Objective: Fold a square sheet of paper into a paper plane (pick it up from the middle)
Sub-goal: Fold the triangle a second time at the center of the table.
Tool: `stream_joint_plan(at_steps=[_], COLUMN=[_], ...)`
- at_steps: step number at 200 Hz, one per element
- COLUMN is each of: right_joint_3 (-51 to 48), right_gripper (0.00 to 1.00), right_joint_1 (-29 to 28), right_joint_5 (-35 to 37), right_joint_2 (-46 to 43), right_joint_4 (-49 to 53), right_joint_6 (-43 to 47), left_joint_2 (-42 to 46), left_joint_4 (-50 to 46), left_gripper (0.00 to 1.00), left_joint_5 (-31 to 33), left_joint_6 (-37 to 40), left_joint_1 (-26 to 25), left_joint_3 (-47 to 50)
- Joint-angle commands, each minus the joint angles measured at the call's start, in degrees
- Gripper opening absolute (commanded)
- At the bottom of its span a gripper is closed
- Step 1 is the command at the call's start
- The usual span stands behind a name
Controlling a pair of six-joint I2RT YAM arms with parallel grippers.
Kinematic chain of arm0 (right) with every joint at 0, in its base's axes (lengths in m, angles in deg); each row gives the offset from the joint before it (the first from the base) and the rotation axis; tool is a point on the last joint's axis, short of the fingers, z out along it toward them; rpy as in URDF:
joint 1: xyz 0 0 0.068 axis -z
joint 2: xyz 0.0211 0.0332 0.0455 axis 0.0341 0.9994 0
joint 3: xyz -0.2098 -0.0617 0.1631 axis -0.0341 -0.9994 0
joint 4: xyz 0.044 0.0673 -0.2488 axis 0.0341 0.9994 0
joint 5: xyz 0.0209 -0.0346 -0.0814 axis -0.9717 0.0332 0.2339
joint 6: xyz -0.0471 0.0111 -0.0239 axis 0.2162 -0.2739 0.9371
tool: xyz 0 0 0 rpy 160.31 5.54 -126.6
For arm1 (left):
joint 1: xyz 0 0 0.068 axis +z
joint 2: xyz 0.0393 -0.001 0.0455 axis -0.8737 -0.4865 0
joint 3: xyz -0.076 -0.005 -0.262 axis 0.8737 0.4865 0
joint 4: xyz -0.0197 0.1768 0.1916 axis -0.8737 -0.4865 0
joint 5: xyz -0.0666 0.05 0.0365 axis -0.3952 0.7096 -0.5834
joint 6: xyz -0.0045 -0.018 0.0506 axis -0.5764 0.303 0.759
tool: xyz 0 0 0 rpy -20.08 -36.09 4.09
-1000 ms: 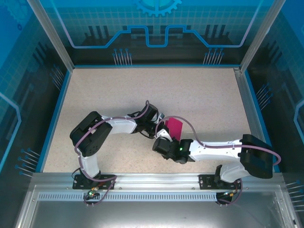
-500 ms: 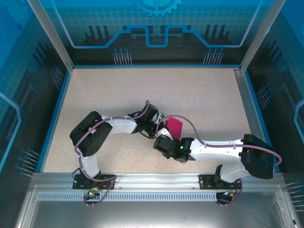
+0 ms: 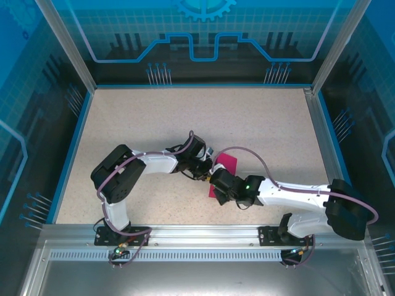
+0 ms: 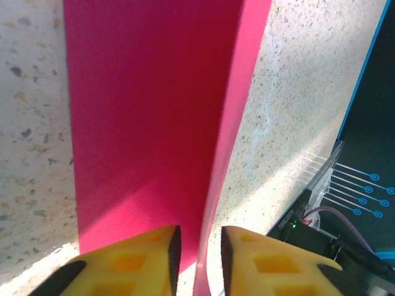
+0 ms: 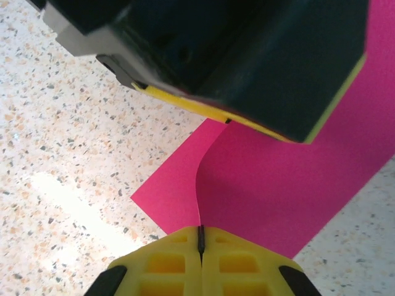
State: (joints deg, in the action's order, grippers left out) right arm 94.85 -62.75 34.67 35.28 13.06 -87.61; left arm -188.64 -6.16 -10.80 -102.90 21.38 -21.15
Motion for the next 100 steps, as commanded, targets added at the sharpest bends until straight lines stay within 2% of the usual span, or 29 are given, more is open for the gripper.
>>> stream_joint_plan(at_steps=[1,11,19,42,73,100], right_joint_3=[-2.02,-2.97,-3.93,-6.66,-9.46,-9.40], right_gripper=[0.05,0.05,0.05,0.06,0.08,0.08], right_joint_1=[3.02,4.96,6.72,12.96,21.41,27.40], right_joint_5=[-7.83,-10.37,-13.17,-22.75,-34.18,-40.74], right_joint_2=[-2.22,-3.01,-3.67,-5.62,-6.25,-3.83], right_joint_4=[-3.30,-4.52,-5.72,-9.73,-13.20,-12.97], right_joint_6=[1.08,1.24,1.61,2.48,3.56,4.98], left_joint_2=[2.33,3.42,4.51,7.53,9.62,10.11], left_joint_4=[-2.48,-3.61,-4.86,-6.89,-7.38,-7.69], left_gripper=[0.40,0.44,0.51,0.57,0.58,0.58], left_joint_5=[1.68,3.25,5.00,8.75,10.19,10.13], left_joint_6=[-0.08,0.37,0.57,1.03,1.29,2.14], left_joint_1=[0.35,0.32,0.31,0.35,0.18,-0.46], left_joint_3=[-0.59,-0.29,-0.01,1.43,2.64,2.83])
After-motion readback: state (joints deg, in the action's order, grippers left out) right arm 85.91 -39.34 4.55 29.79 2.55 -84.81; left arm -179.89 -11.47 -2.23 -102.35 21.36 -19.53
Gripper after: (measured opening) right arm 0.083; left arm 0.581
